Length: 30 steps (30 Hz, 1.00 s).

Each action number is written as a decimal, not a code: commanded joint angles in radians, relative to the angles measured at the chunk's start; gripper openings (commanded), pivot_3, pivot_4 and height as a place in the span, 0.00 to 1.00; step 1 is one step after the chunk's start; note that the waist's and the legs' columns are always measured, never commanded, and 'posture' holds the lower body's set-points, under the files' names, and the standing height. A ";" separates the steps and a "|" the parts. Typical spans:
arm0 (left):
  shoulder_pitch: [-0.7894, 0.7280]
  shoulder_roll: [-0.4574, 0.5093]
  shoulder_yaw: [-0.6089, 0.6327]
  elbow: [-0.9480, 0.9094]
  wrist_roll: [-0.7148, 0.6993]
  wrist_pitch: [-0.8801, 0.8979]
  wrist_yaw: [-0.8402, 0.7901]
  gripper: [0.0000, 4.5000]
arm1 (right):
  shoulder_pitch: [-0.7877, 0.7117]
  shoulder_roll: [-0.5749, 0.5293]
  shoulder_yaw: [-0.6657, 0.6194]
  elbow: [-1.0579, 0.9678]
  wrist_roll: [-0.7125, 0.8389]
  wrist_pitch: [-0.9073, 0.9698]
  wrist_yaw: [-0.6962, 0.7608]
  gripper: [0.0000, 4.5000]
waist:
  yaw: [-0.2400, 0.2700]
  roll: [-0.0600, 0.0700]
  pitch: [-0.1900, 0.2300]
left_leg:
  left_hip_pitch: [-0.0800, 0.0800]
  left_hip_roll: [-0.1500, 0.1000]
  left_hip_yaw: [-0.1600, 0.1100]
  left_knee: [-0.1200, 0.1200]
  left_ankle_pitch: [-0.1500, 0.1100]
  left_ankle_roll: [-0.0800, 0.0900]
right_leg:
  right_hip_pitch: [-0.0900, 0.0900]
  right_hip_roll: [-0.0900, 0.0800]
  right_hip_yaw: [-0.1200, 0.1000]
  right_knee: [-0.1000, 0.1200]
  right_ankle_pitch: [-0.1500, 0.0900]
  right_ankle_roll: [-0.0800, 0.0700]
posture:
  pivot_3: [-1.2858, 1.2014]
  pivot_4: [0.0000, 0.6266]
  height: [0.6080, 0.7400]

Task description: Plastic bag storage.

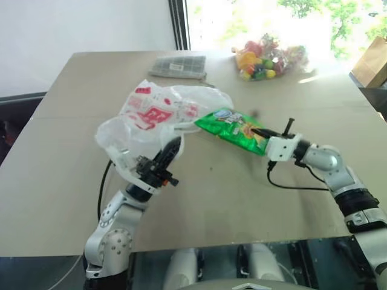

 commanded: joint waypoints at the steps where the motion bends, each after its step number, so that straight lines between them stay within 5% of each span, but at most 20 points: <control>1: 0.004 -0.016 0.007 -0.053 -0.024 -0.029 0.018 0.00 | -0.011 -0.008 -0.002 -0.002 0.025 -0.040 0.011 0.01 | -0.001 0.000 0.000 | 0.000 0.000 0.000 0.000 0.000 0.000 | 0.000 0.000 0.000 0.000 0.000 0.000 | 0.52 0.24 1.00; 17: 0.043 -0.025 -0.016 -0.078 -0.021 -0.065 0.009 0.00 | 0.089 -0.003 0.015 -0.114 0.131 -0.057 0.126 0.01 | 0.000 0.000 0.000 | 0.000 0.000 0.000 0.000 0.000 0.000 | 0.000 0.001 0.000 0.000 0.000 0.000 | 0.52 0.24 1.00; 30: 0.124 0.039 -0.080 -0.079 0.000 -0.061 -0.083 0.00 | -0.204 0.201 0.046 0.158 -0.067 -0.065 -0.114 0.01 | 0.002 0.000 0.000 | 0.000 0.000 0.000 0.000 0.000 0.000 | -0.001 0.001 -0.001 0.001 0.000 0.000 | 0.52 0.24 1.00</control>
